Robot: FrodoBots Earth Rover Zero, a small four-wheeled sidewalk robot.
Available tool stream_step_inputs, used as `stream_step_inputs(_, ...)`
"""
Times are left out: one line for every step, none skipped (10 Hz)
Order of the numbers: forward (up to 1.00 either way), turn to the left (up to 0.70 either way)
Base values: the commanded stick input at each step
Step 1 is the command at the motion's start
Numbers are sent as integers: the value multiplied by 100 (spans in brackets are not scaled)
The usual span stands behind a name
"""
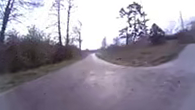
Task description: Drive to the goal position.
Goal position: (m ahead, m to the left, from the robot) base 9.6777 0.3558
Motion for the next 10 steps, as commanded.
stream_step_inputs(100, 0)
stream_step_inputs(100, 0)
stream_step_inputs(100, 0)
stream_step_inputs(100, 0)
stream_step_inputs(100, 0)
stream_step_inputs(100, 0)
stream_step_inputs(100, 0)
stream_step_inputs(100, 0)
stream_step_inputs(100, -24)
stream_step_inputs(100, -40)
